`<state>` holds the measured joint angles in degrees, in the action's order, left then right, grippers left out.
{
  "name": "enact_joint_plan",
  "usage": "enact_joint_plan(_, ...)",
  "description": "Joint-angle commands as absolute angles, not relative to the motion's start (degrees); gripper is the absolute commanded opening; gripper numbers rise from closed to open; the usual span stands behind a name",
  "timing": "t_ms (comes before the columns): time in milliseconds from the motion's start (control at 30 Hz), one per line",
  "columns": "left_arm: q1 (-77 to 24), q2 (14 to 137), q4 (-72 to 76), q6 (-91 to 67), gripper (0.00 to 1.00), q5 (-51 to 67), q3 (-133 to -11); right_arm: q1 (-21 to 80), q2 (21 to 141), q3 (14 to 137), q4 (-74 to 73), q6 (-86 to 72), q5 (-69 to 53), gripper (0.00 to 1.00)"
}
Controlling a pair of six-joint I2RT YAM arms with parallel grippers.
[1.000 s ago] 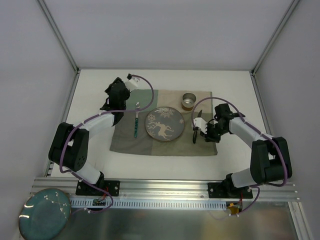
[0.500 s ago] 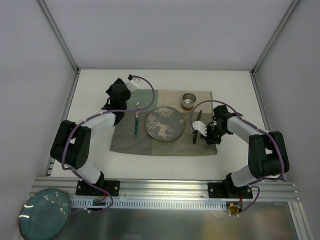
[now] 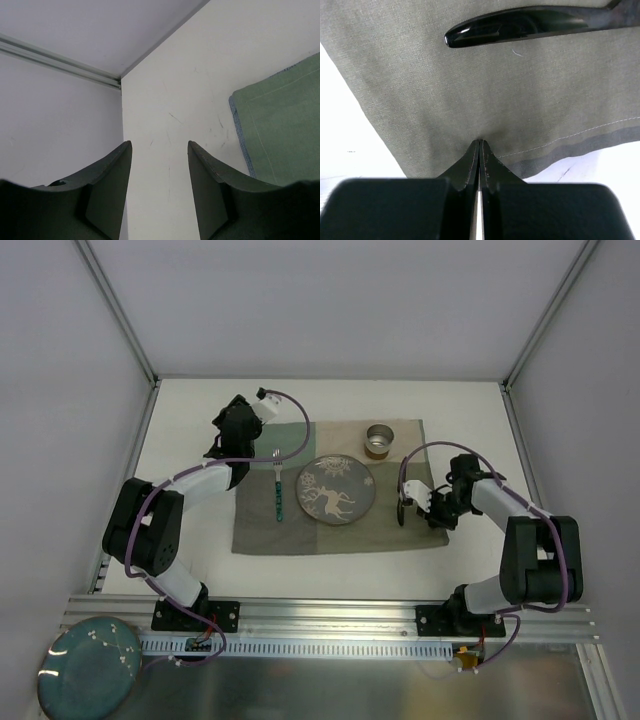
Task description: Set the dinner table for one person
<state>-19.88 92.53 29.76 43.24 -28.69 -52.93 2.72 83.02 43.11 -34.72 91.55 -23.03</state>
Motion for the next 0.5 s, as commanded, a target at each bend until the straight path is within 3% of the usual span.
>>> enact_joint_plan(0,-20.21,92.64,32.43,43.24,0.49,-28.56,-55.19,1.32,82.01,41.92,-39.37,91.5,-21.16,0.0)
enact_joint_plan(200,-20.3,91.67,31.64,43.42,0.49,-28.48,-55.2,0.27,81.47,51.03,-40.08,81.14,-29.51,0.02)
enact_joint_plan(233,-20.3,91.41,31.21,43.24,0.49,-28.39,-55.2,0.26,81.65,52.63,-40.08,79.38,-30.75,0.1)
enact_joint_plan(300,-20.3,90.79,30.41,42.72,0.49,-27.95,-55.2,-0.78,82.26,56.06,-40.43,73.08,-34.77,0.41)
enact_joint_plan(467,-20.3,89.48,24.01,38.15,0.49,-25.15,-56.33,-5.26,83.58,66.96,-39.21,58.75,-43.14,0.55)
